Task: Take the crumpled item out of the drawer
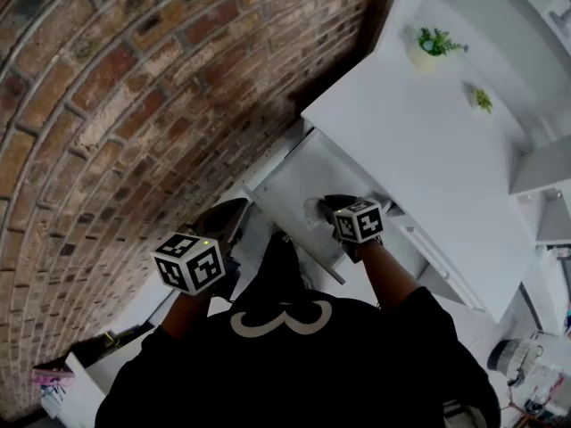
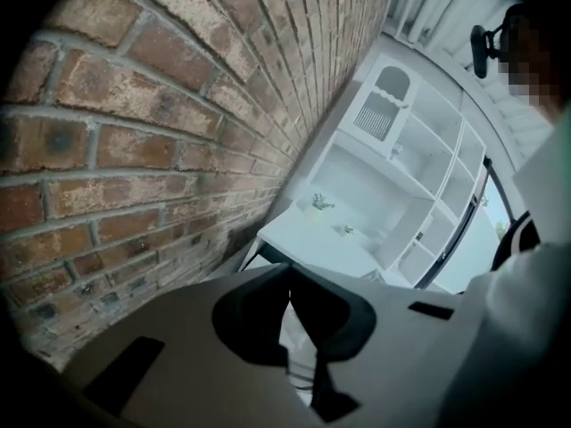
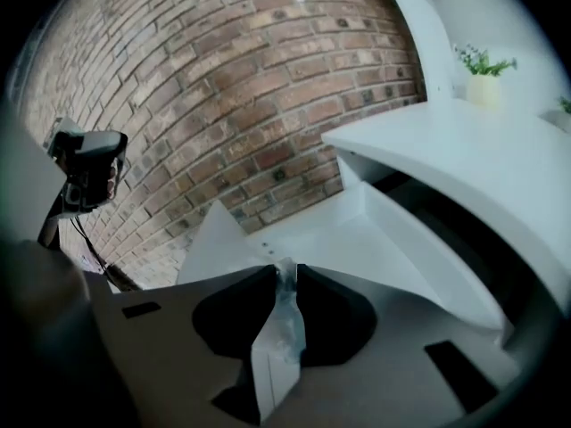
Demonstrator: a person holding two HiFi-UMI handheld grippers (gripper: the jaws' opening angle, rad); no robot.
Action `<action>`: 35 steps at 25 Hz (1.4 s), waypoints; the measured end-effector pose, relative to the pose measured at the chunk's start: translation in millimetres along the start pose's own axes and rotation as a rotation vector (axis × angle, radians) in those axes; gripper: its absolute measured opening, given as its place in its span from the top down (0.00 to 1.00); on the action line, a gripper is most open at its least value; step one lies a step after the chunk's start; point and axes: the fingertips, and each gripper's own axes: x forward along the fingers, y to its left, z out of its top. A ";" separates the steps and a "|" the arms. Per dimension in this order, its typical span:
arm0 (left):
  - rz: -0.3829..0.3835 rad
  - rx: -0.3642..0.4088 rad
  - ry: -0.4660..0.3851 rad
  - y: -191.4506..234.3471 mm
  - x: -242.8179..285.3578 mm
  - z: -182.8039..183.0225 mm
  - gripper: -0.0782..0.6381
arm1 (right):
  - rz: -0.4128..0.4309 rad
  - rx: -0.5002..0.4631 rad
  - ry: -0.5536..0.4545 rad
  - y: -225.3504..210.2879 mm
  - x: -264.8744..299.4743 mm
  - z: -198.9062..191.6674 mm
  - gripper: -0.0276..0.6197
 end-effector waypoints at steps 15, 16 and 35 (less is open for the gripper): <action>-0.119 0.072 -0.082 -90.2 -30.1 -2.5 0.89 | 0.045 -0.045 -0.399 57.7 -171.1 55.7 0.86; -0.131 0.078 -0.089 -97.7 -32.0 -1.7 0.89 | 0.052 -0.053 -0.418 63.0 -182.4 56.9 0.86; -0.230 0.229 -0.179 -178.3 -63.7 31.9 0.89 | 0.157 -0.185 -0.698 148.6 -322.4 92.8 0.86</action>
